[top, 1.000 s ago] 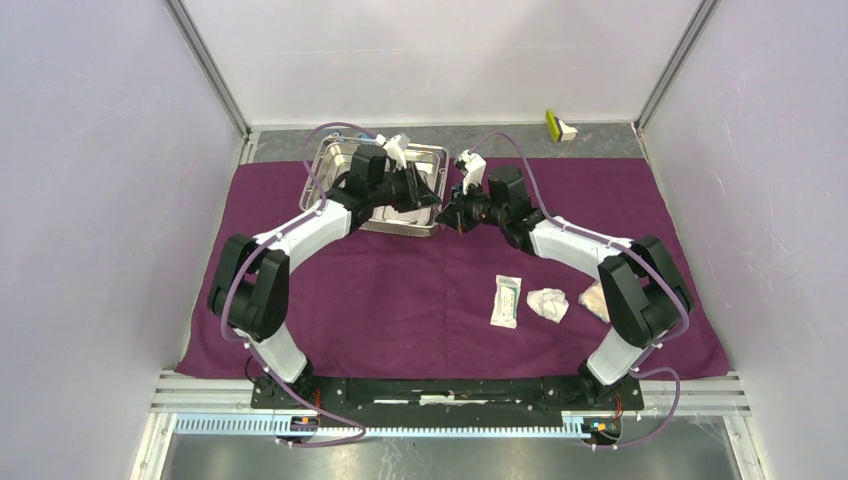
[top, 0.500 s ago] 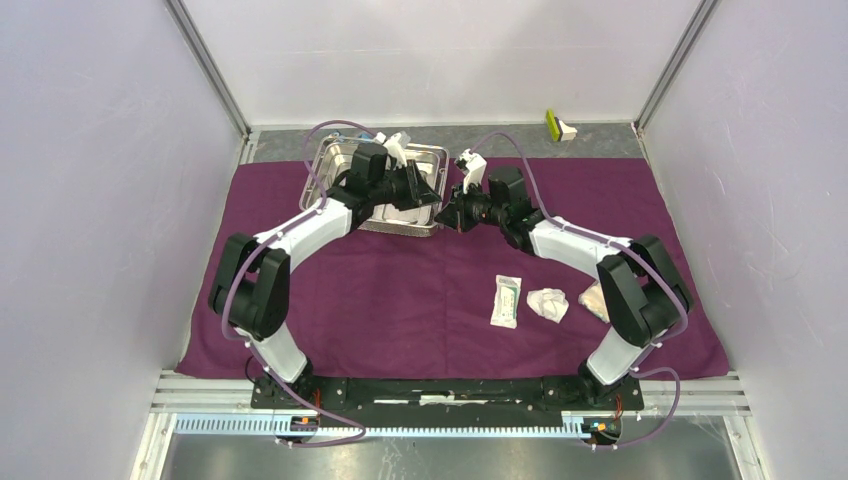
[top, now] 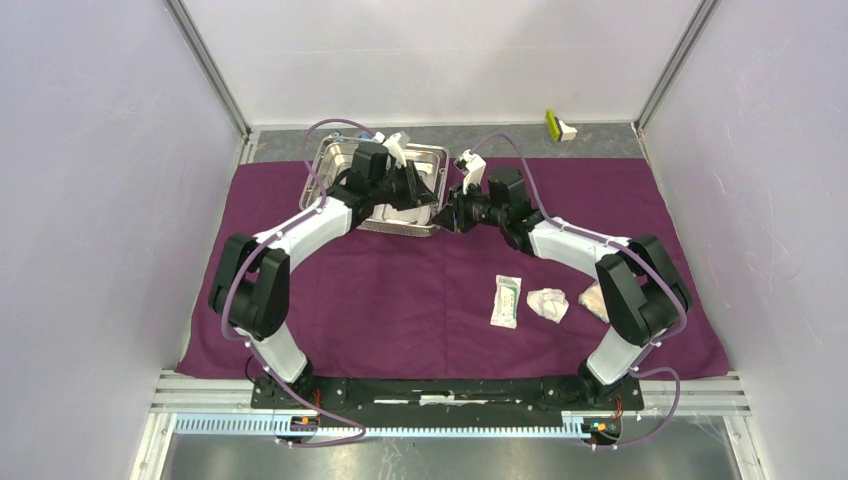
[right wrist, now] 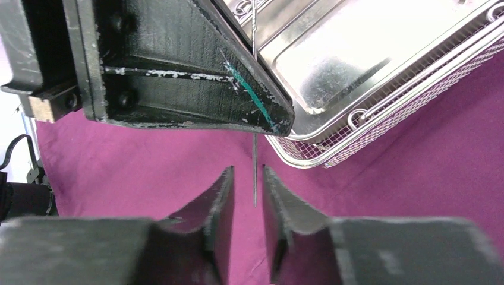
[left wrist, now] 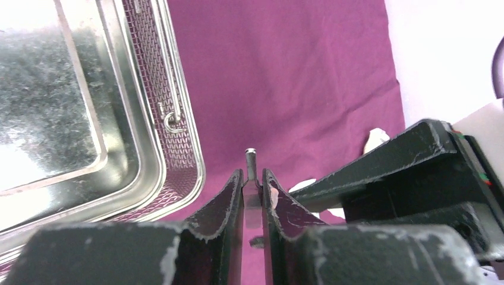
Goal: Open and lay out the surgical kit
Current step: Pick up the medical item from the container, then place the medical item in the surgical kit.
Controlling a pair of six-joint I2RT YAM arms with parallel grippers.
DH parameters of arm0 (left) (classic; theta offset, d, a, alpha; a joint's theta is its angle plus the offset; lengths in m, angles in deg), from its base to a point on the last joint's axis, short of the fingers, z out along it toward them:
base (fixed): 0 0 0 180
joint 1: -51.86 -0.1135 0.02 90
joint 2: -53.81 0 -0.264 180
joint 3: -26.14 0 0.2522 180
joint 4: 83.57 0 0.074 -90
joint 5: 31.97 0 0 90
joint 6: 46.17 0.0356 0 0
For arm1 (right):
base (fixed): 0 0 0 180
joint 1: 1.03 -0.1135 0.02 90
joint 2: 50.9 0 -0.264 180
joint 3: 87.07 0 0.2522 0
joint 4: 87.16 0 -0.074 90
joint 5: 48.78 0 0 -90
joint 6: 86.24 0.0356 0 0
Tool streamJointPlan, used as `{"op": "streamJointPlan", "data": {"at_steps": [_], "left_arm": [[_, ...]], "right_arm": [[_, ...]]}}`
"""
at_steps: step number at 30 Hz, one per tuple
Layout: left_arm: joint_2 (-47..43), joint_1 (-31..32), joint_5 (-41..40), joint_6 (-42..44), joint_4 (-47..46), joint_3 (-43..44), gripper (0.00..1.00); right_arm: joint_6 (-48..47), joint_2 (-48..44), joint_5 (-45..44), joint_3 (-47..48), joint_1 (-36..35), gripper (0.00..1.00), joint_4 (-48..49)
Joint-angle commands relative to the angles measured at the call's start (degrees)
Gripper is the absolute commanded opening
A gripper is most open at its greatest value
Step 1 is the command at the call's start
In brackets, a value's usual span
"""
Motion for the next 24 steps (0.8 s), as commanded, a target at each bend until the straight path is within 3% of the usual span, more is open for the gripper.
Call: {"op": "streamJointPlan", "data": {"at_steps": [1, 4, 7, 16, 20, 24], "left_arm": [[-0.87, -0.56, -2.22, 4.81, 1.64, 2.03, 0.13], [-3.02, -2.12, -2.21, 8.14, 3.75, 0.94, 0.13], [-5.77, -3.41, -2.98, 15.21, 9.12, 0.76, 0.13], [-13.03, -5.07, -7.92, 38.01, 38.08, 0.96, 0.15], [-15.41, -6.67, -10.79, 42.14, 46.92, -1.42, 0.15], [-17.68, -9.28, -12.29, 44.18, 49.94, -4.63, 0.15]], "right_arm": [[-1.19, -0.58, 2.18, -0.13, -0.18, 0.35, 2.01], [-3.56, -1.74, 3.21, -0.23, -0.18, 0.46, 0.93], [-6.9, -3.65, 3.65, -0.86, -0.09, 0.5, -0.21], [-11.72, -6.13, 6.04, -4.6, 3.24, 0.52, -1.18], [-11.16, -6.17, 8.88, -6.46, 5.49, 0.52, 0.59], [-10.54, -6.82, 9.79, -8.3, 6.89, 0.52, 2.38]]}}
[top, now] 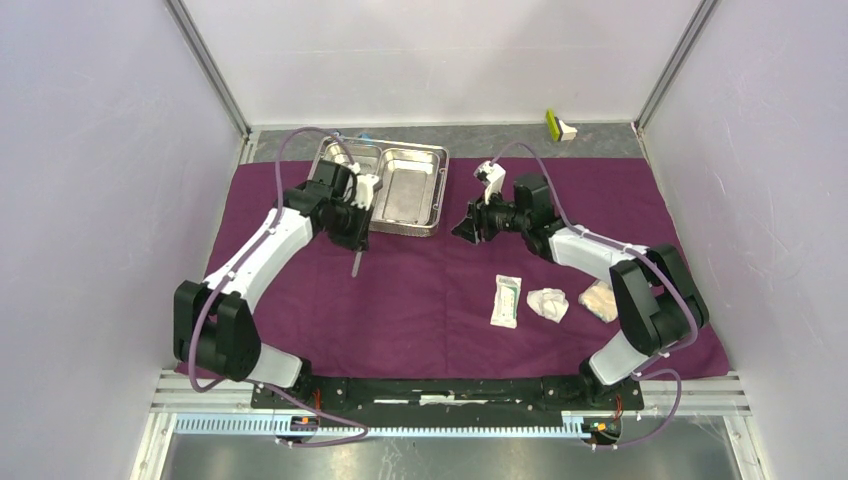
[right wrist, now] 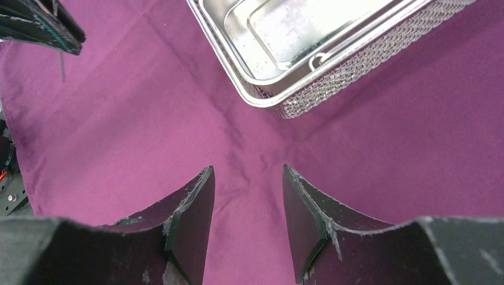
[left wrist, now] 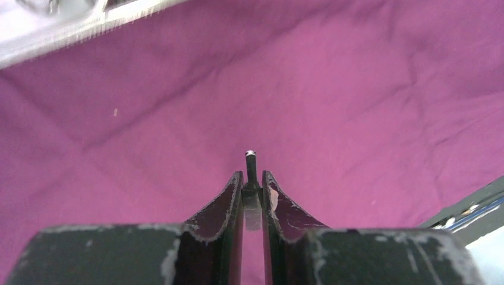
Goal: Open and lay out the surgical kit
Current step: Place the medical item in the surgical kit.
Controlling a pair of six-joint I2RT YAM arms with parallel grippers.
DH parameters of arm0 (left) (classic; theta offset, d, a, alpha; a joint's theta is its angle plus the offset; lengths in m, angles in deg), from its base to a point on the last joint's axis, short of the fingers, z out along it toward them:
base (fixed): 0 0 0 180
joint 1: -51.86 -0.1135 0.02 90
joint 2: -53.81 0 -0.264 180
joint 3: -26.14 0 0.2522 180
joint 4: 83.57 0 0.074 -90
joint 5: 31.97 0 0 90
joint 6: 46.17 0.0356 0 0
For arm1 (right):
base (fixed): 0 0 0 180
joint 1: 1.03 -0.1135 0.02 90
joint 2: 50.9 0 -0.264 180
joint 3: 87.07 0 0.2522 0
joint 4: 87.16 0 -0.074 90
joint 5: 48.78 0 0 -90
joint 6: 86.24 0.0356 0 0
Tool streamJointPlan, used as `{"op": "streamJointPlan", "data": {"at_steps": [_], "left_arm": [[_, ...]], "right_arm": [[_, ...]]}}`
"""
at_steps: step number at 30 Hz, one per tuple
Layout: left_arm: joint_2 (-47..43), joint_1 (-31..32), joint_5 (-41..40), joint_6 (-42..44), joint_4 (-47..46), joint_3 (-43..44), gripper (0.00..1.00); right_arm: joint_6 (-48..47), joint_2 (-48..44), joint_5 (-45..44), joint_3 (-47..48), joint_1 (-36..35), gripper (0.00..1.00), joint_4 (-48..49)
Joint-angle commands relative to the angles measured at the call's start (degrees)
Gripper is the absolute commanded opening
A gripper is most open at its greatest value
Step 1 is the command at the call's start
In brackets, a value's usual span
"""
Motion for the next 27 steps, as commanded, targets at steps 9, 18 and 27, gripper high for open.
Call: {"op": "streamJointPlan", "data": {"at_steps": [9, 18, 27], "left_arm": [[0.44, -10.64, -1.81, 8.9, 9.09, -7.12, 0.17], [3.06, -14.08, -1.43, 10.02, 9.13, -7.42, 0.17], [5.62, -15.25, 4.22, 5.01, 8.63, -3.81, 0.16]], "right_arm": [[1.1, -2.0, 3.88, -3.12, 1.84, 0.52, 5.97], [2.04, -1.86, 3.86, -4.27, 2.51, 0.53, 7.65], [2.35, -0.78, 2.69, -3.63, 3.14, 0.52, 7.51]]}}
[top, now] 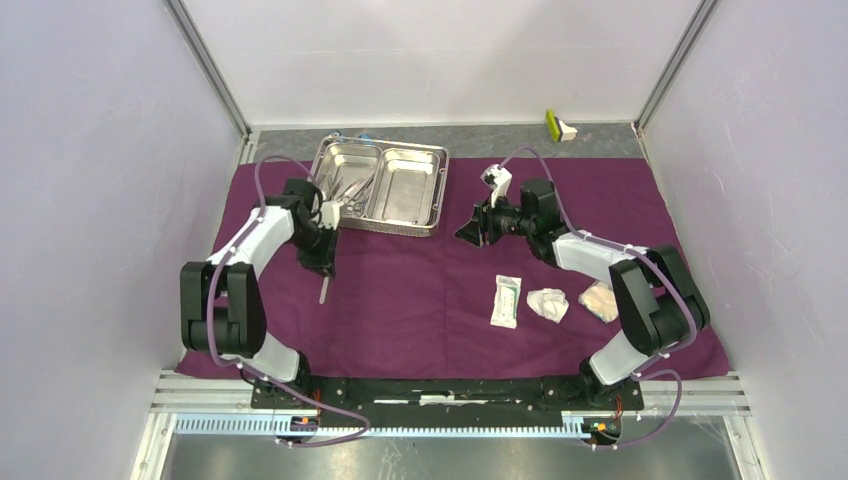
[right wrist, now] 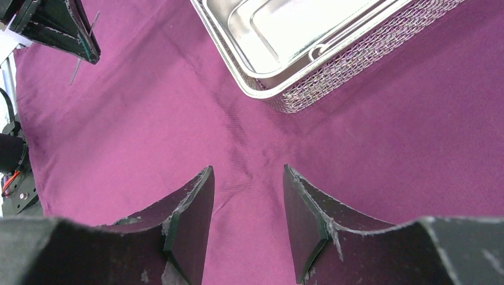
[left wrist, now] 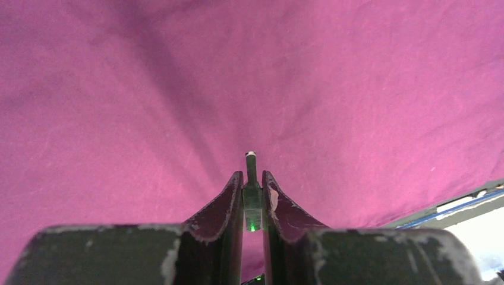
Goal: Open and lay out the surgical kit
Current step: Place the medical item in the surgical kit.
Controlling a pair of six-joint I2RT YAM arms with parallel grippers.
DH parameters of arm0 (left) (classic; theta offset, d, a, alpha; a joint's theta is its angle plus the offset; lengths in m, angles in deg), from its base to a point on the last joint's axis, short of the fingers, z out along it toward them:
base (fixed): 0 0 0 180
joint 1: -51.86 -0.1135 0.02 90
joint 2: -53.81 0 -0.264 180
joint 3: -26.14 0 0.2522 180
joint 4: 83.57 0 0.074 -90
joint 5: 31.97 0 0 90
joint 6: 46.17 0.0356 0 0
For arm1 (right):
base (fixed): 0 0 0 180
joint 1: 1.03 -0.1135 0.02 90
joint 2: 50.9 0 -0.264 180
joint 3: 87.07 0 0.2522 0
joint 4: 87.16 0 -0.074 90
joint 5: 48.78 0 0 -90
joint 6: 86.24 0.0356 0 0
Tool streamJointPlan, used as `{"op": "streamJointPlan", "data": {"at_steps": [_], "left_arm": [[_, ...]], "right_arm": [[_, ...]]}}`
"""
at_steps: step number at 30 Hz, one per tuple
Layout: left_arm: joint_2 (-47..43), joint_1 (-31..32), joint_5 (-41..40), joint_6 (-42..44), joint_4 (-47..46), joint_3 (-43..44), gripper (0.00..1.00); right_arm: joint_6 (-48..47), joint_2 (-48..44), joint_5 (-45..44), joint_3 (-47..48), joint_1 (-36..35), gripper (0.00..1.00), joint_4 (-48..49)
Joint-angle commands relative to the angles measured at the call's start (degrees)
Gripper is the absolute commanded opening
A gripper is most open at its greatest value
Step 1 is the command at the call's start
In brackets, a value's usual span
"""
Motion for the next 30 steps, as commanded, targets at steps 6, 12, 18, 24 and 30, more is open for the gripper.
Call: {"op": "streamJointPlan", "data": {"at_steps": [6, 12, 18, 24, 30], "left_arm": [[0.23, 8.52, 1.97, -10.83, -5.93, 4.22, 0.17], [4.88, 19.59, 2.32, -24.0, -7.6, 10.58, 0.15], [12.5, 31.42, 3.26, -36.49, -8.87, 19.26, 0.15], [21.38, 38.18, 2.49, -44.82, -10.24, 26.03, 0.13], [26.51, 43.16, 1.49, -50.71, -11.92, 29.22, 0.12]], "right_arm": [[-3.83, -2.94, -7.37, 1.75, 3.68, 0.53, -4.23], [-16.39, -10.94, -11.89, -0.37, 8.96, 0.52, -8.71], [-23.4, -19.33, -11.5, -4.07, 14.5, 0.52, -15.47], [-24.86, -25.77, -10.85, -10.11, 19.4, 0.51, -14.5], [-22.76, -27.78, -5.93, -12.16, 25.23, 0.51, -12.58]]}}
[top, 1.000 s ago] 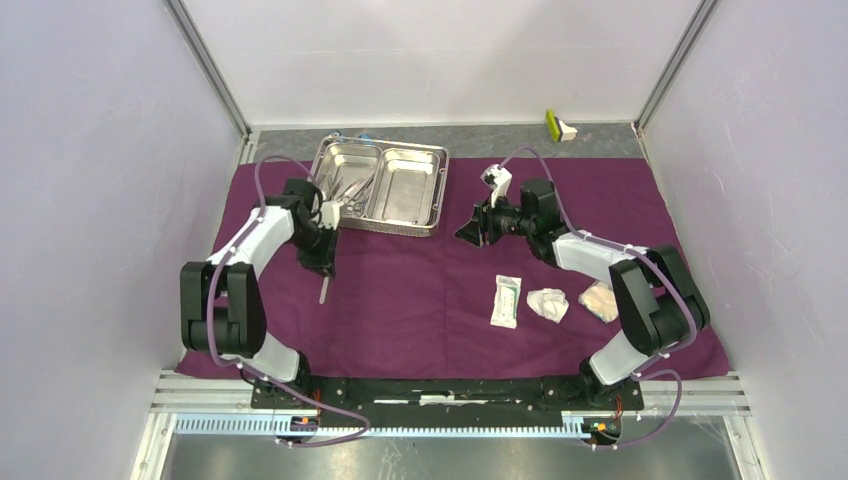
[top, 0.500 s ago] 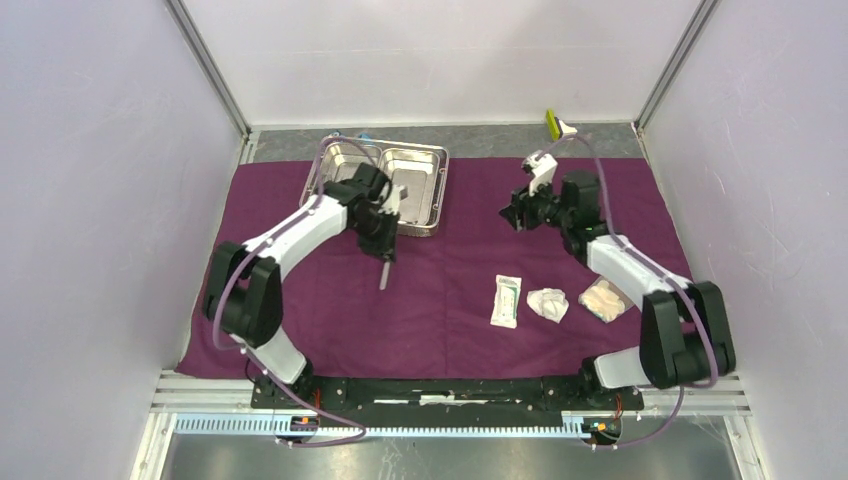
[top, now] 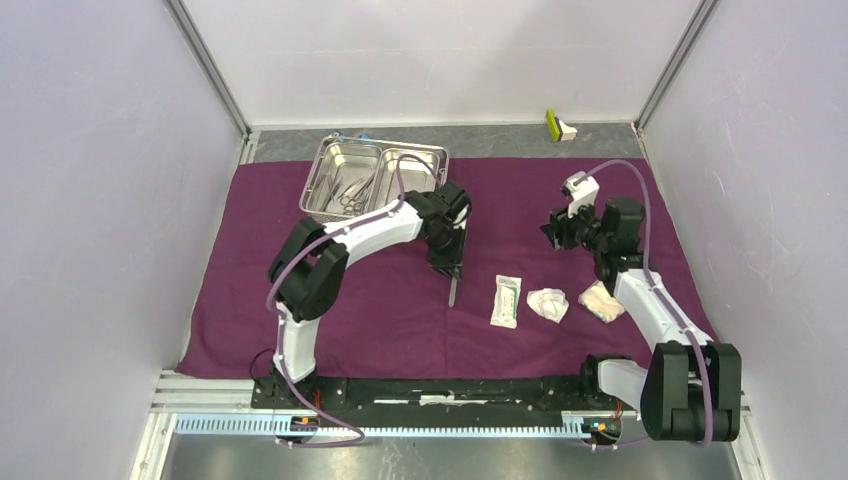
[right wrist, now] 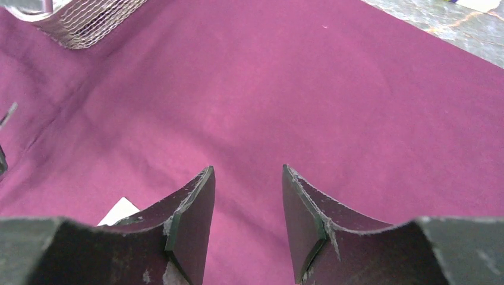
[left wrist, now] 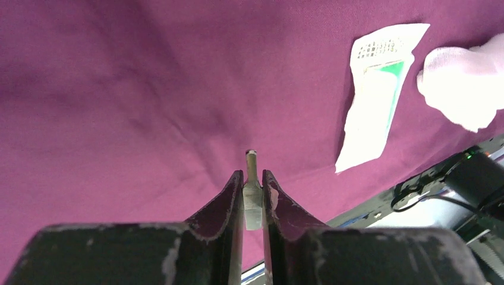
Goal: Open and lay out the surgical kit
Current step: Place the medical item in the surgical kit.
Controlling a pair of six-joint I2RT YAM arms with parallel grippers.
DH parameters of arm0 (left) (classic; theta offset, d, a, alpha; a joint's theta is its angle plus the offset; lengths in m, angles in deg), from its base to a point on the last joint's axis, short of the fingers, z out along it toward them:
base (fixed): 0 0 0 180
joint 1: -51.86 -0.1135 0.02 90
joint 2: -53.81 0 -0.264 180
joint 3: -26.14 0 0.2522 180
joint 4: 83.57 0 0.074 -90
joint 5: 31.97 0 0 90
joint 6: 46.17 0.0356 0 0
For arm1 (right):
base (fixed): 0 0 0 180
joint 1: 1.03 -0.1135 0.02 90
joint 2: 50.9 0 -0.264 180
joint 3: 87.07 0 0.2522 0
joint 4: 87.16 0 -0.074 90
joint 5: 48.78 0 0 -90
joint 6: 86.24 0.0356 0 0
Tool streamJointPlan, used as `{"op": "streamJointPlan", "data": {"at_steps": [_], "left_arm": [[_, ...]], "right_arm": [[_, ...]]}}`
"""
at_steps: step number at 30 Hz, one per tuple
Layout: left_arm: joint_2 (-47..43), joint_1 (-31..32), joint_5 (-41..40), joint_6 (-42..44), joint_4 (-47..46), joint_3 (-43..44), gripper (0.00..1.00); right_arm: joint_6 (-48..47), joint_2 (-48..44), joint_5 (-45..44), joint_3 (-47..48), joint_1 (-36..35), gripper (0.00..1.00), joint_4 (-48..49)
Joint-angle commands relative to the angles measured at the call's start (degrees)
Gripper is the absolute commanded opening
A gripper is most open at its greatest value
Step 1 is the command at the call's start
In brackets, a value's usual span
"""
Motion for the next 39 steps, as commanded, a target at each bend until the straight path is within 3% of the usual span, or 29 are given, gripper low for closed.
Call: {"op": "streamJointPlan", "data": {"at_steps": [1, 7, 16, 39], "left_arm": [[2.71, 3.01, -0.21, -9.59, -2.44, 3.83, 0.12], [4.76, 6.08, 1.17, -15.4, -4.21, 4.39, 0.13], [3.12, 7.23, 0.32, -18.94, -6.05, -1.37, 0.14], [-0.87, 7.17, -5.09, -18.21, -4.55, -4.28, 0.16]], "right_arm": [[0.29, -1.6, 3.8, -0.14, 3.39, 0.51, 2.3], [2.09, -0.67, 8.53, -0.82, 7.0, 0.51, 2.58], [3.88, -1.44, 12.08, -1.37, 9.79, 0.51, 3.31], [5.02, 0.44, 13.93, -1.72, 10.56, 0.51, 3.71]]}}
